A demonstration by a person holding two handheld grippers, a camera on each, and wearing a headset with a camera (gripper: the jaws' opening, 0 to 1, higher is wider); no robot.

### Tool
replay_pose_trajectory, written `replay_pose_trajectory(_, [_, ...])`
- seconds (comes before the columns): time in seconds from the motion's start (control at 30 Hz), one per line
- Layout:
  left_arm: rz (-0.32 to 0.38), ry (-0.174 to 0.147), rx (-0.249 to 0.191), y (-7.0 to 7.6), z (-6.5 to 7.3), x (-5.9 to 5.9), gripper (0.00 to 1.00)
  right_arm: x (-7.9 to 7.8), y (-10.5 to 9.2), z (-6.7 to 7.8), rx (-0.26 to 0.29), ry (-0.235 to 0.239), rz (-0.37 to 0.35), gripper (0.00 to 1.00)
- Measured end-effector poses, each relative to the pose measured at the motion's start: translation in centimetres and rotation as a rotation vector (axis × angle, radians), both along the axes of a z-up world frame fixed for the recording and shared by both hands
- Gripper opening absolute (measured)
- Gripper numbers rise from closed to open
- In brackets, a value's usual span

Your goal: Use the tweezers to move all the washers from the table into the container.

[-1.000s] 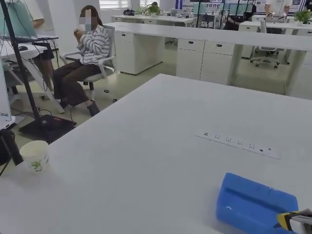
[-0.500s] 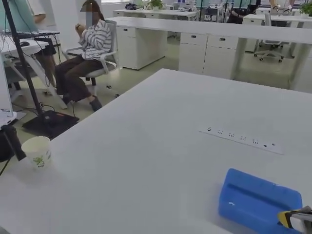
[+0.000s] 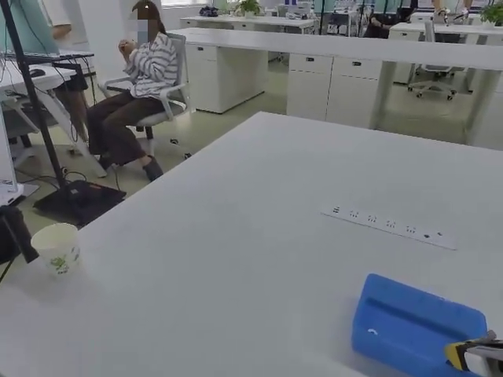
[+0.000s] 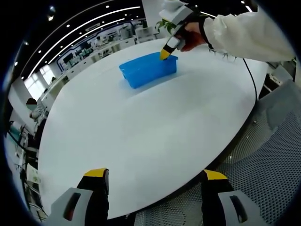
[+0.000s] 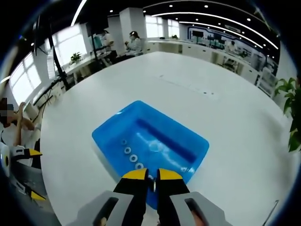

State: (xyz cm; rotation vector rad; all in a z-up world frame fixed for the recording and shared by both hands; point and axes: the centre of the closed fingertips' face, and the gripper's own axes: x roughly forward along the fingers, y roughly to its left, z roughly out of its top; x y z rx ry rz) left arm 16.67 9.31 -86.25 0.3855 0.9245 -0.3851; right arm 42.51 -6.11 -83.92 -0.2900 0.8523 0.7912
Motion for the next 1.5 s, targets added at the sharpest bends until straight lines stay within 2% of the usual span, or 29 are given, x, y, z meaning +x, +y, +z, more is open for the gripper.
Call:
replay_pose_trajectory(0.17, [-0.003,0.002,0.002,0.0,-0.1,0.0,0.82,0.3,0.2,-0.1,-0.006,-0.016,0.001,0.03])
replay_pose_trajectory(0.5, [0.004,0.002,0.004,0.1,-0.1,0.0,0.82,0.9,0.8,-0.1,0.015,-0.030,-0.005,0.03])
replay_pose_trajectory(0.67, [0.005,0.002,0.003,0.1,-0.1,0.1,0.82,-0.2,1.5,0.3,0.025,-0.035,-0.015,0.04])
replay_pose_trajectory(0.83, [0.008,0.001,0.000,0.1,-0.1,0.1,0.81,-0.6,1.5,0.5,0.006,-0.054,0.004,0.03])
replay_pose_trajectory(0.87, [0.007,-0.002,-0.003,0.1,0.0,0.1,0.82,-0.6,1.4,0.9,-0.004,-0.079,0.010,0.03])
replay_pose_trajectory(1.03, [0.005,-0.003,-0.004,0.0,0.1,0.1,0.82,-0.9,1.3,2.6,0.026,-0.107,0.007,0.03])
replay_pose_trajectory(1.13, [0.008,-0.014,-0.012,0.0,0.4,0.2,0.82,-1.0,1.3,3.7,0.044,-0.128,0.014,0.03])
replay_pose_trajectory(1.23, [0.014,-0.039,-0.020,0.0,1.0,0.4,0.82,-1.4,1.2,4.8,0.058,-0.157,0.026,0.03])
replay_pose_trajectory(1.33, [0.043,-0.055,-0.079,-0.1,1.9,0.8,0.82,-2.5,1.8,6.3,0.126,-0.153,0.035,0.03])
replay_pose_trajectory(1.43, [0.053,-0.074,-0.137,-0.3,3.0,1.3,0.82,-3.8,1.8,7.4,0.135,-0.170,0.064,0.03])
replay_pose_trajectory(1.5, [0.045,-0.084,-0.148,-0.5,3.9,1.7,0.82,-4.7,2.1,8.0,0.153,-0.170,0.089,0.03])
